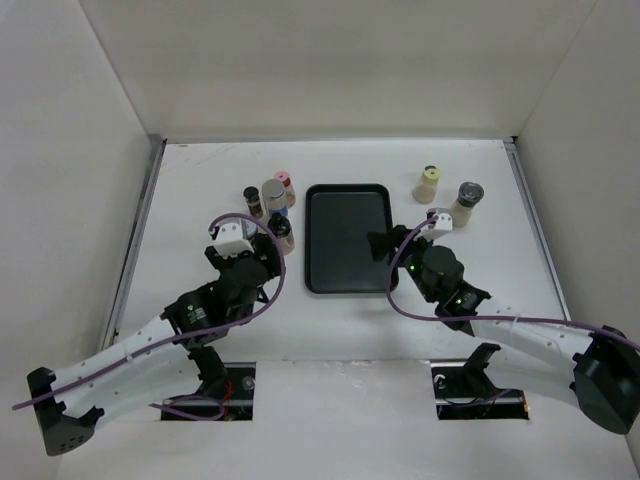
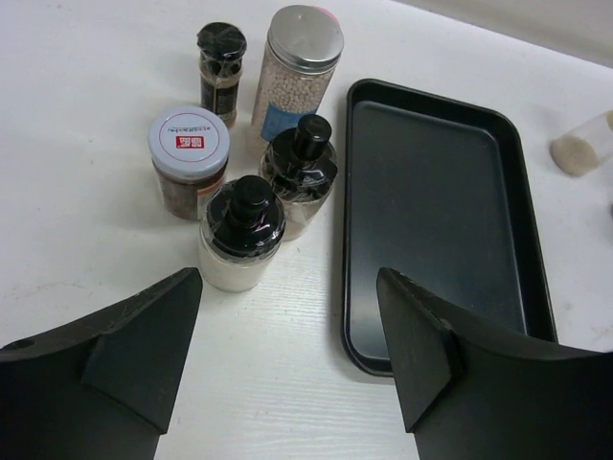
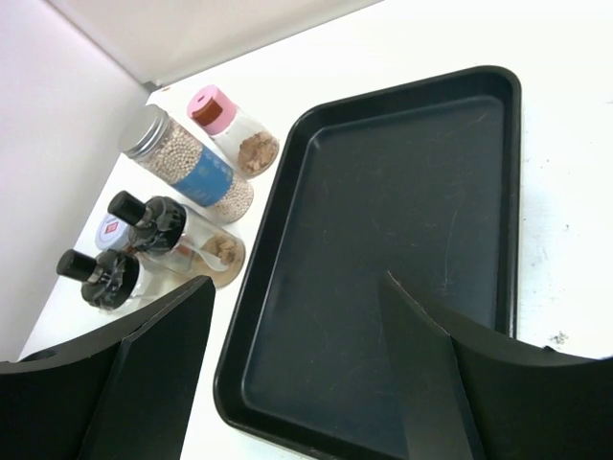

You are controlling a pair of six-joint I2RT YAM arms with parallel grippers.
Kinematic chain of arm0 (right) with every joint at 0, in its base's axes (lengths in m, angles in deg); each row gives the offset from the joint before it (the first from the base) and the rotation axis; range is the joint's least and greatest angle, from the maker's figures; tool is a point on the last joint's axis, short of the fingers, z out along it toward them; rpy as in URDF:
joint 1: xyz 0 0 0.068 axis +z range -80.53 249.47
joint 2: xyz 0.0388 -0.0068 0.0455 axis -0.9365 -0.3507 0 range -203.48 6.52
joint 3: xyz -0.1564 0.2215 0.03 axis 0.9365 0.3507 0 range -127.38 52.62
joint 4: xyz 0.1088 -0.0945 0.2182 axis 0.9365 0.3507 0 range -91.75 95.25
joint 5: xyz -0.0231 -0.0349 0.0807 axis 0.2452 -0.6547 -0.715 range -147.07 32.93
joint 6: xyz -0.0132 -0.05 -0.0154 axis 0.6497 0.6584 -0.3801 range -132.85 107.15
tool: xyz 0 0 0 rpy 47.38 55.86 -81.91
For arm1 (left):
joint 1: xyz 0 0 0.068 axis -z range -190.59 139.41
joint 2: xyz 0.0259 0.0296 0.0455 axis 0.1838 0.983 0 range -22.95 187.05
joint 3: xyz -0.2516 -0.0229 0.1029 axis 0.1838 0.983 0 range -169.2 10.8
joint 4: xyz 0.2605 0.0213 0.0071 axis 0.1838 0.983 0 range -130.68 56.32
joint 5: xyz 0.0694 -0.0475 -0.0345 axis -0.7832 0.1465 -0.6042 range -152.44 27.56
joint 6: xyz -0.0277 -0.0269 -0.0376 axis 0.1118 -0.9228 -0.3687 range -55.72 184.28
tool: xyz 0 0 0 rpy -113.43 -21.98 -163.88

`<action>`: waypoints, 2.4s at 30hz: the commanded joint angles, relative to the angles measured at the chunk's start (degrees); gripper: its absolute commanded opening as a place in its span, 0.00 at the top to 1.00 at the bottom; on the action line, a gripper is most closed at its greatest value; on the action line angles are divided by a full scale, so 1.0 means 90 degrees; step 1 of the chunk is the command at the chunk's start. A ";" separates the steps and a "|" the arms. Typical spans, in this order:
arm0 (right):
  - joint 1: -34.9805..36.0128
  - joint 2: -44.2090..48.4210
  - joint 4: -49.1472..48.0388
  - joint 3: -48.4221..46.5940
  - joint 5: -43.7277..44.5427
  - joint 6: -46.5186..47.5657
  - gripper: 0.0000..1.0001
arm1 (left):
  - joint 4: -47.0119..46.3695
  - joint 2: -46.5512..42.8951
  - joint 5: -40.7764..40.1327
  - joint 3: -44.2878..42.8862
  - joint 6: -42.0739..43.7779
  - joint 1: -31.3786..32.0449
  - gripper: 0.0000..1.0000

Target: Organize the condiment bottles

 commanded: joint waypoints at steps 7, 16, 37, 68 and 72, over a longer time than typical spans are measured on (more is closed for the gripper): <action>-0.0042 0.0159 -0.0367 0.0040 0.0198 0.0187 0.58 | -0.0171 -0.0313 0.0207 0.0181 0.0386 -0.0456 0.20; -0.0042 0.0297 -0.0366 0.0099 0.0130 0.0226 0.68 | -0.0209 0.0518 0.0148 0.0298 0.0455 -0.0690 0.13; -0.0071 -0.0036 -0.0445 0.0040 0.0042 0.0275 0.32 | -0.2719 0.2549 0.1994 0.0513 0.1548 -0.2185 0.18; -0.0129 0.0218 -0.0503 0.0147 0.0042 0.0256 0.22 | -0.1686 0.1233 0.1028 0.0505 0.1324 -0.1600 0.73; -0.0129 0.0286 -0.0532 0.0196 0.0100 0.0217 0.22 | -0.1684 0.1074 0.0871 0.0046 0.1285 -0.1161 0.73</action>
